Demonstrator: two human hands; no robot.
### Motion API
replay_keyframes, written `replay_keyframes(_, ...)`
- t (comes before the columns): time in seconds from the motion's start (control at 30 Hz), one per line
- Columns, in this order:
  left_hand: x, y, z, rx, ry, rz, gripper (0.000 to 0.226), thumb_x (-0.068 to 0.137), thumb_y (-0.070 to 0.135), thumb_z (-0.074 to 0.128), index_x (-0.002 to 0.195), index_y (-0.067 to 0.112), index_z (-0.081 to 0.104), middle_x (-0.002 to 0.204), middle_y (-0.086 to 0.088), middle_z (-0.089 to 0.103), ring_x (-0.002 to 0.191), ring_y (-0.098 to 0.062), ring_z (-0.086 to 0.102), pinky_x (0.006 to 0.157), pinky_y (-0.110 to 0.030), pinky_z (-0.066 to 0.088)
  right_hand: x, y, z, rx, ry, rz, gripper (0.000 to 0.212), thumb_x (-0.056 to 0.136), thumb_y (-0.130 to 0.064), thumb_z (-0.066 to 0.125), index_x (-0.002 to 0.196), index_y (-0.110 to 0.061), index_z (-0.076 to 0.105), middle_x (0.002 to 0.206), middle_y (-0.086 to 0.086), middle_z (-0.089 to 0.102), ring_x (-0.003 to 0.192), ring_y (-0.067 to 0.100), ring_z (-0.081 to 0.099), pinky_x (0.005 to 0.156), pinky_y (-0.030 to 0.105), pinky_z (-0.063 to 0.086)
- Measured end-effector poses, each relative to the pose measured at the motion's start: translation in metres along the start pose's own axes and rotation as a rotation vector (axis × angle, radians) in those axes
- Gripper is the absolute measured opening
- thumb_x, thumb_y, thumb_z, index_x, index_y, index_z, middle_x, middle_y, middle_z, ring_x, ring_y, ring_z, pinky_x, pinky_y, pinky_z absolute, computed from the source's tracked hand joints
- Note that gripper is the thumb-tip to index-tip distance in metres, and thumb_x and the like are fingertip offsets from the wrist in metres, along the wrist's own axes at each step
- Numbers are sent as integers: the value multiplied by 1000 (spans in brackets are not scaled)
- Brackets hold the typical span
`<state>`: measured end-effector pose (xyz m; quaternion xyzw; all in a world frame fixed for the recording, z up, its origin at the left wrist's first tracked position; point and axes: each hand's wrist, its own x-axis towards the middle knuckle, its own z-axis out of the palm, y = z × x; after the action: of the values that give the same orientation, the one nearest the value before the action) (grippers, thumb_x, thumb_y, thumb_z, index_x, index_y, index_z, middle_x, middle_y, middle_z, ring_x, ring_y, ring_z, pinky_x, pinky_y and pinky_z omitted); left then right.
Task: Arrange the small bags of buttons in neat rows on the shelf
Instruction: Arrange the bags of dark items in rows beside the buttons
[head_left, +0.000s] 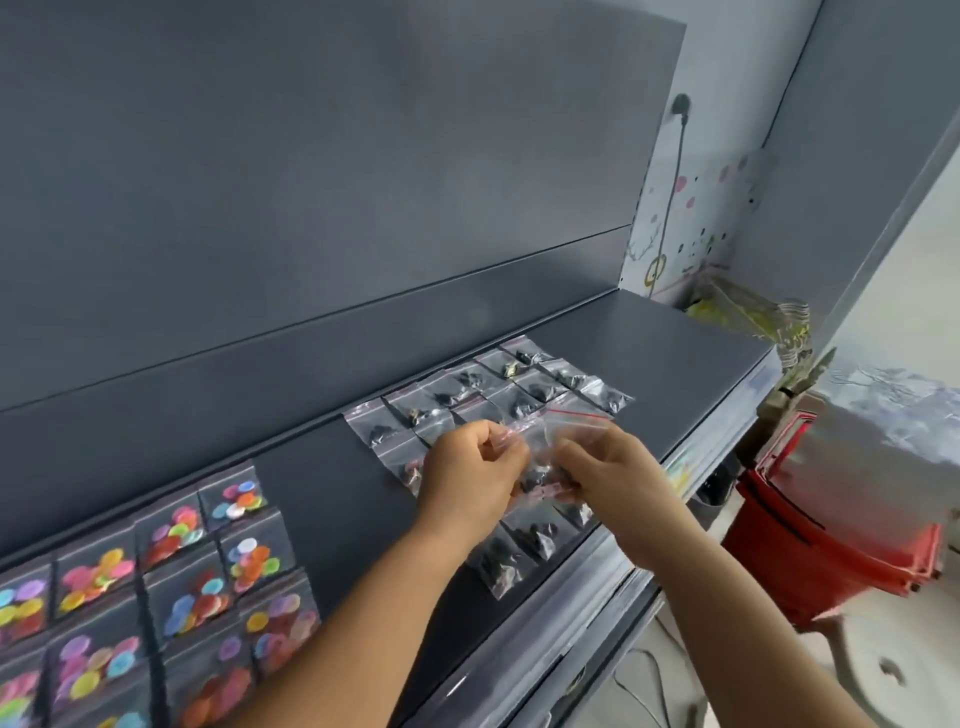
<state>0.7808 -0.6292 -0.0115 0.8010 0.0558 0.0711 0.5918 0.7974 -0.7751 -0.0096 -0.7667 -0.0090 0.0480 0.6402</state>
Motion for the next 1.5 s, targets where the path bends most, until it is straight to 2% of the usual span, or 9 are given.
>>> replay_keyframes(0.27,48,25,92,105,119,-78,11,88,19,59,83,10,64,77,-14,67,76,-35,65,72,-49,55,92,16,-81,-100,-148,19,24,89,-22,52,79,-4,62,62,3,61,62,22,57,64,41,50)
replay_keyframes(0.37,60,30,124,159,144,-117,6,89,20,59,85,17,63,79,-6,68,73,-28,66,72,-46,56,118,18,-112,-53,-228,71,24,92,-20,48,80,-6,64,63,2,60,60,14,60,65,36,54)
replay_keyframes(0.53,74,33,157,264,186,-156,4,90,20,58,86,20,61,78,-1,67,71,-21,66,69,-38,56,152,27,-151,-379,-237,-36,18,87,-26,58,75,-13,64,58,-1,62,51,10,51,55,28,43)
replay_keyframes(0.7,79,28,176,473,181,-165,7,89,21,60,85,24,55,77,12,58,70,-8,55,55,-20,39,176,33,-165,-583,-423,-34,21,87,-25,59,71,-11,61,56,1,55,46,13,44,49,26,36)
replay_keyframes(0.93,78,26,187,796,185,-116,14,90,19,60,102,19,54,96,1,62,85,-19,60,74,-34,52,183,43,-160,-787,-493,-132,18,83,-23,60,75,-7,61,58,-1,54,49,11,44,46,22,36)
replay_keyframes(1.03,73,24,189,830,269,-63,30,88,23,64,114,20,51,116,1,49,111,-18,46,91,-31,46,179,44,-161,-837,-427,-203,22,81,-28,67,94,-17,52,87,0,52,67,14,51,55,22,38)
replay_keyframes(1.1,68,25,189,850,310,16,32,88,25,63,118,21,54,115,2,47,113,-17,40,93,-29,40,177,45,-164,-791,-376,-277,32,80,-27,69,103,-22,49,98,0,47,76,17,53,63,24,39)
replay_keyframes(1.33,55,22,193,822,156,61,22,93,24,55,109,15,68,111,3,60,106,-15,46,90,-28,41,166,50,-170,-844,-533,-515,21,84,-18,64,103,-26,68,98,-10,51,91,13,50,81,26,46)
replay_keyframes(1.5,52,22,195,838,135,32,23,95,26,52,106,16,69,107,3,62,101,-14,48,84,-27,42,165,48,-177,-854,-601,-563,14,84,-18,65,94,-25,72,90,-14,52,81,7,50,82,24,45)
